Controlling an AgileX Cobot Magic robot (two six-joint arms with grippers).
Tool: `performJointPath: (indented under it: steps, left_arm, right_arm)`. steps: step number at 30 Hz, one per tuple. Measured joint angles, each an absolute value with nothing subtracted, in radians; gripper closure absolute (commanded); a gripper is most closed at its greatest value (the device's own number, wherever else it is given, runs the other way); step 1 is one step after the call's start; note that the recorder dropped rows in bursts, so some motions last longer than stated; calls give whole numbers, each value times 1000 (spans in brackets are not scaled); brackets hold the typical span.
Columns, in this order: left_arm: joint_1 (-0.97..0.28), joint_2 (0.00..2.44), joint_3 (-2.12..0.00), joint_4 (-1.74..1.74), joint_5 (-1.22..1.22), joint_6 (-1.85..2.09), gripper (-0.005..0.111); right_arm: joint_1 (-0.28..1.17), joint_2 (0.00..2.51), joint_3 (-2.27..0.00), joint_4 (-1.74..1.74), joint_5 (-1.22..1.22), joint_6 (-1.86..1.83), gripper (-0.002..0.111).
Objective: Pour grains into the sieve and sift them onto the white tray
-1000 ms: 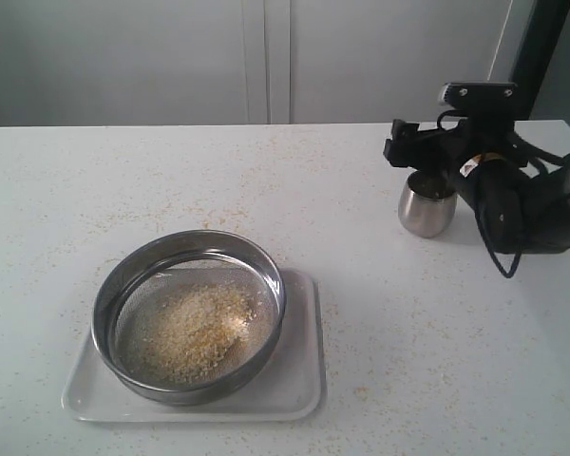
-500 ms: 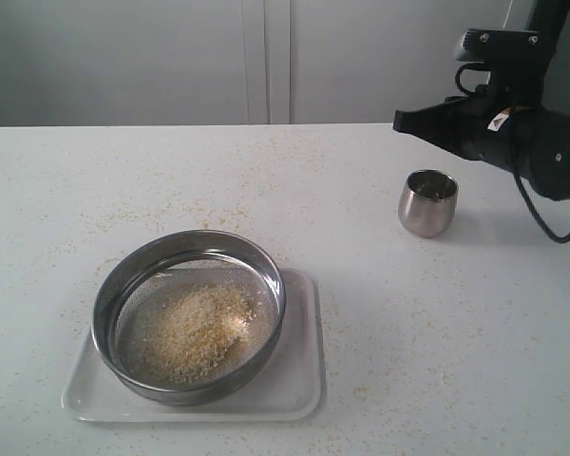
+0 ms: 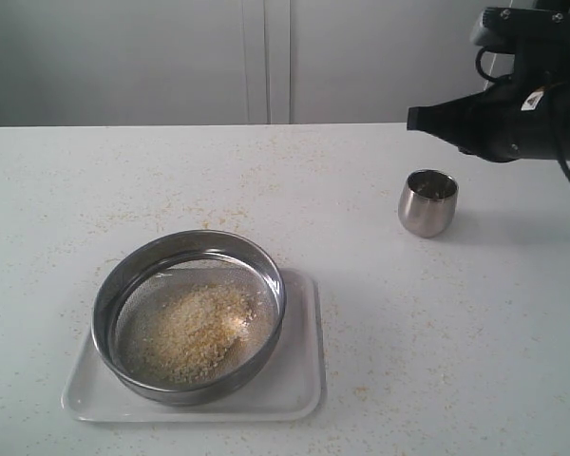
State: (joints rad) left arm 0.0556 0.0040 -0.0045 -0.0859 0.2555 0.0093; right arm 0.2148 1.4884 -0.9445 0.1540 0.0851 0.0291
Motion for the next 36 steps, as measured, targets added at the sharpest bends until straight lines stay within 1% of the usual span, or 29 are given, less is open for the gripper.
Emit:
performJointPath:
  steps: [20, 29, 36]
  left_arm:
    - [56, 4, -5, -86, 256, 9, 107]
    - [56, 4, -5, -86, 256, 9, 107]
    - [56, 4, -5, -86, 256, 9, 107]
  right_arm:
    - [215, 1198, -944, 146, 600, 29, 108]
    - [215, 1092, -944, 137, 773, 29, 108]
    - [215, 1031, -944, 125, 858, 29, 108]
